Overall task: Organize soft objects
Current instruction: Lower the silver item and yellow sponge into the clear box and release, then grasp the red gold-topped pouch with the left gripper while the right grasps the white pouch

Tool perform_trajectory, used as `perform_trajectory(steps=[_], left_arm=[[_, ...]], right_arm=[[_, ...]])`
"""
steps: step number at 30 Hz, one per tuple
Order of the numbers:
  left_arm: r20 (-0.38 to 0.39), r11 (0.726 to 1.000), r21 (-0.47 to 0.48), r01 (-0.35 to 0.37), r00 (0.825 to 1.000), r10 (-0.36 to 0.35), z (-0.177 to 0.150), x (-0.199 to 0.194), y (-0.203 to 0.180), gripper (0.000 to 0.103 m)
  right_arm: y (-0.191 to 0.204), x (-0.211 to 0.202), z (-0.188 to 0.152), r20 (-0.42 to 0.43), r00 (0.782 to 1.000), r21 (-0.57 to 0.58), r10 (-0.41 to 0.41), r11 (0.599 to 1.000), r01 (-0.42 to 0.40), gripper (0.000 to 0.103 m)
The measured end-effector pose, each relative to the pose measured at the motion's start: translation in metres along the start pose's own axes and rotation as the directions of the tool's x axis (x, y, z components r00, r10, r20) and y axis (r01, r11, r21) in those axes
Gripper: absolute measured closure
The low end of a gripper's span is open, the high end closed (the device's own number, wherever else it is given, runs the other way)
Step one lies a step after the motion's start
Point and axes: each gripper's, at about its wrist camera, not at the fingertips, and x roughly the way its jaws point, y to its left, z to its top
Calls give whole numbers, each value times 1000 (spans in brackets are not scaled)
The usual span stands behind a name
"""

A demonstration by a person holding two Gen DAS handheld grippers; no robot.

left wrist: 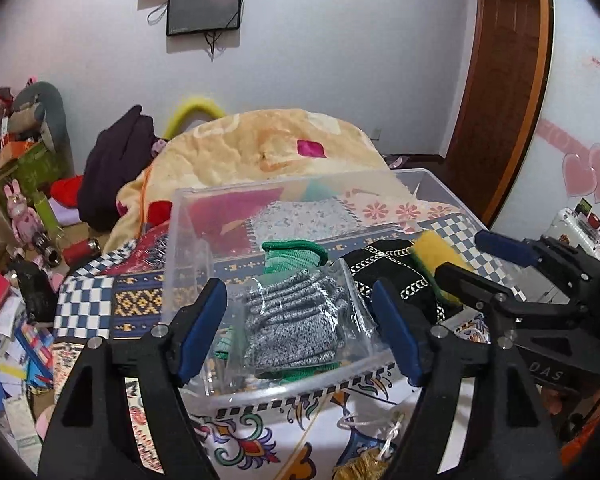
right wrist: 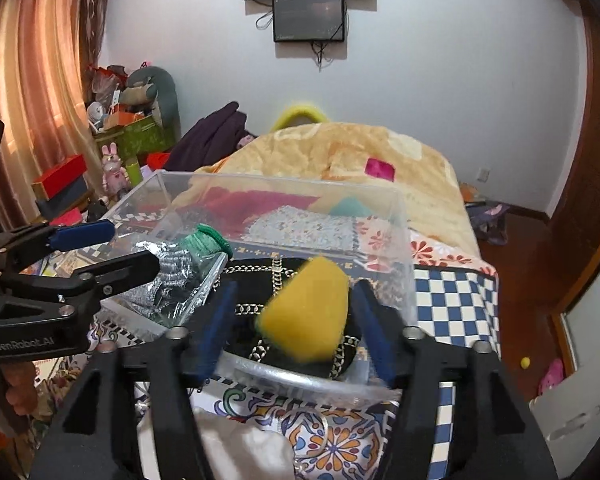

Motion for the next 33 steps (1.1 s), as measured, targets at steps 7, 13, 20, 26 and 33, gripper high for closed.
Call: perform_trajectory(steps=[7, 13, 20, 26, 33], left_arm=[[58, 999, 13, 34, 998, -35, -3, -37, -1, 14], [71, 997, 40, 64, 995, -67, -17, -65, -5, 8], [32, 995, 55, 81, 996, -83, -51, -75, -8, 4], [-6, 994, 16, 108, 994, -108, -87, -68, -7, 4], [-46, 993, 9, 120, 992, -119, -111, -60, -8, 20]], right_arm=[[-2, -35, 2, 66, 998, -3, 6, 1000, -6, 30], [0, -62, -5, 124, 992, -16, 28, 1000, -26, 21], [8, -62, -29, 82, 995, -18, 51, 999, -49, 21], [7, -58, -52, 31, 997, 31, 73, 997, -74, 21], [6, -48, -69, -15, 998, 53, 63, 997, -62, 21]])
